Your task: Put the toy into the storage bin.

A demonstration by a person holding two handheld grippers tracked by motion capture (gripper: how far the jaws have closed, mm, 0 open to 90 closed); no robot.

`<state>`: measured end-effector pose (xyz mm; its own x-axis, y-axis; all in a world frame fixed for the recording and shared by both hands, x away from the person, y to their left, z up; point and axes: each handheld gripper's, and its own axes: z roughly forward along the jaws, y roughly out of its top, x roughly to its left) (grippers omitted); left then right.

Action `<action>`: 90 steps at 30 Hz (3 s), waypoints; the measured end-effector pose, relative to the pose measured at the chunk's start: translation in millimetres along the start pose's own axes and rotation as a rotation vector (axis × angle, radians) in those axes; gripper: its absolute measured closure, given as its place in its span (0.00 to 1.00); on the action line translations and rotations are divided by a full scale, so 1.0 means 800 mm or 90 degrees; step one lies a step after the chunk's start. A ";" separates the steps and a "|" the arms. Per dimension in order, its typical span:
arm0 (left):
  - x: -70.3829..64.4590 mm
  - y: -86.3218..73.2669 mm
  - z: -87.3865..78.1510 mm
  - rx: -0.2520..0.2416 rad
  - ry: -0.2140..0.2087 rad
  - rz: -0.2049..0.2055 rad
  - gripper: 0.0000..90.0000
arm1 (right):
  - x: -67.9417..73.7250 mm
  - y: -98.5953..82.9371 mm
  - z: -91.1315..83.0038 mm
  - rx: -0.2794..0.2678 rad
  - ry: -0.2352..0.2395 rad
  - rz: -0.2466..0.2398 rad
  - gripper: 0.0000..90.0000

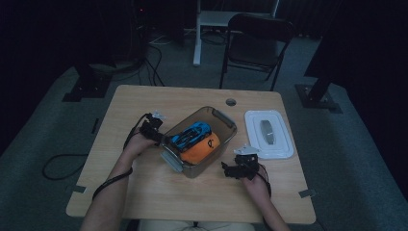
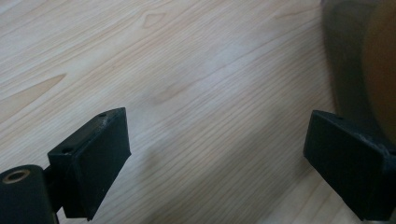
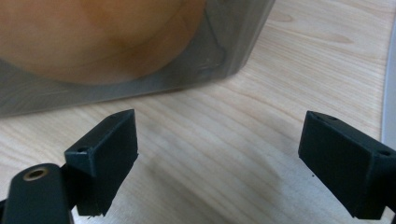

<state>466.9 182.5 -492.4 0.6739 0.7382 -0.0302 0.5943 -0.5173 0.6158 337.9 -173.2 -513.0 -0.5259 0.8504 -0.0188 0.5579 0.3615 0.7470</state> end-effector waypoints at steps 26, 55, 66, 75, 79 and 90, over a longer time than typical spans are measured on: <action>-0.060 -0.017 -0.014 -0.009 -0.036 0.048 0.09 | -0.010 0.000 -0.010 -0.018 -0.015 0.018 0.13; -0.125 -0.033 -0.025 -0.038 -0.030 0.099 0.09 | -0.027 -0.016 -0.020 -0.025 -0.032 0.016 0.14; -0.131 -0.036 -0.027 -0.026 -0.019 0.108 0.09 | -0.030 -0.017 -0.009 -0.025 -0.024 0.008 0.18; -0.135 -0.043 -0.034 -0.018 -0.004 0.113 0.09 | -0.030 -0.006 0.003 -0.024 -0.008 -0.006 0.19; -0.136 -0.047 -0.037 -0.016 -0.004 0.110 0.09 | -0.030 -0.001 0.008 -0.024 -0.002 -0.012 0.20; -0.141 -0.058 -0.046 -0.013 -0.010 0.109 0.09 | -0.035 0.016 0.025 -0.005 0.044 -0.035 0.21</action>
<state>347.5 139.3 -488.5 0.7715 0.6331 0.0637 0.4614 -0.6255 0.6292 372.9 -184.8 -516.2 -0.5989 0.8007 -0.0150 0.5216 0.4042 0.7514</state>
